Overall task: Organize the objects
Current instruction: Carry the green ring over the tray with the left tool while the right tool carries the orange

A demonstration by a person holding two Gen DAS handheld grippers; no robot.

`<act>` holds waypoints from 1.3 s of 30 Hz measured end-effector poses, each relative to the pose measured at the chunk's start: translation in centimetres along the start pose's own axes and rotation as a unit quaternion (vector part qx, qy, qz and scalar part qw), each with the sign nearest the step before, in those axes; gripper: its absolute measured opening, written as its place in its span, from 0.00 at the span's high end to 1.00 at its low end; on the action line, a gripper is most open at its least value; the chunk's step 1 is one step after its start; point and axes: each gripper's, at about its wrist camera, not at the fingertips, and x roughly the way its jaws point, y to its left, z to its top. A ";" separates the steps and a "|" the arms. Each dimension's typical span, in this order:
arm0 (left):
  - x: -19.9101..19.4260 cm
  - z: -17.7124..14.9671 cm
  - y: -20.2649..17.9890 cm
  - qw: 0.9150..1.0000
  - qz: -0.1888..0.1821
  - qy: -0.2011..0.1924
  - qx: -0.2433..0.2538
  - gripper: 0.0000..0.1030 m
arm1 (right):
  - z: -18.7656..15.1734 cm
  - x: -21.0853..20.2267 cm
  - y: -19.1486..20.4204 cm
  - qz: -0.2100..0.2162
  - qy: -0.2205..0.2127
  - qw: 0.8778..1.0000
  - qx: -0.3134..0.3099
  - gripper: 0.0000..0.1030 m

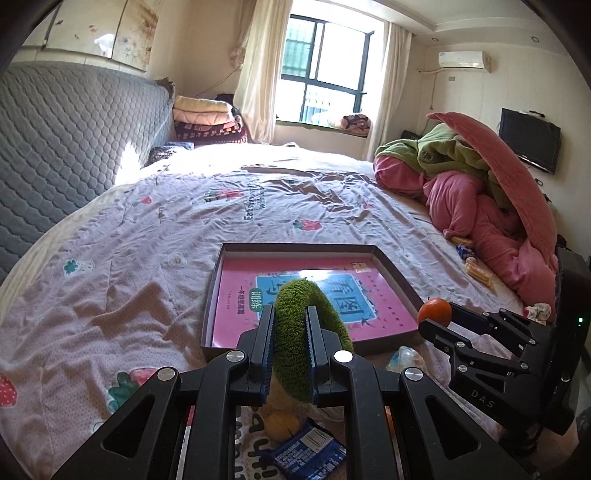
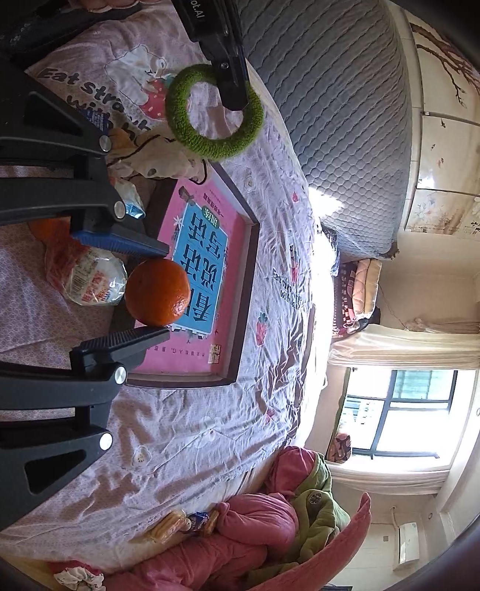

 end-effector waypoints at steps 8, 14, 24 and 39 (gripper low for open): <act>1.8 1.1 2.1 1.000 0.008 -0.011 -0.023 0.86 | 0.6 1.7 -0.5 -0.008 0.005 1.000 -0.003 0.62; 3.8 1.6 3.4 0.999 0.013 -0.007 -0.033 0.85 | 1.0 3.2 -0.9 -0.015 0.010 1.000 -0.005 0.62; 8.3 1.9 4.9 0.999 0.012 0.013 -0.049 0.85 | 0.9 6.7 -1.6 -0.021 0.041 0.999 -0.003 0.62; 14.5 0.1 6.0 0.995 0.015 0.077 -0.061 0.85 | -0.1 10.9 -3.5 -0.019 0.093 0.995 0.025 0.62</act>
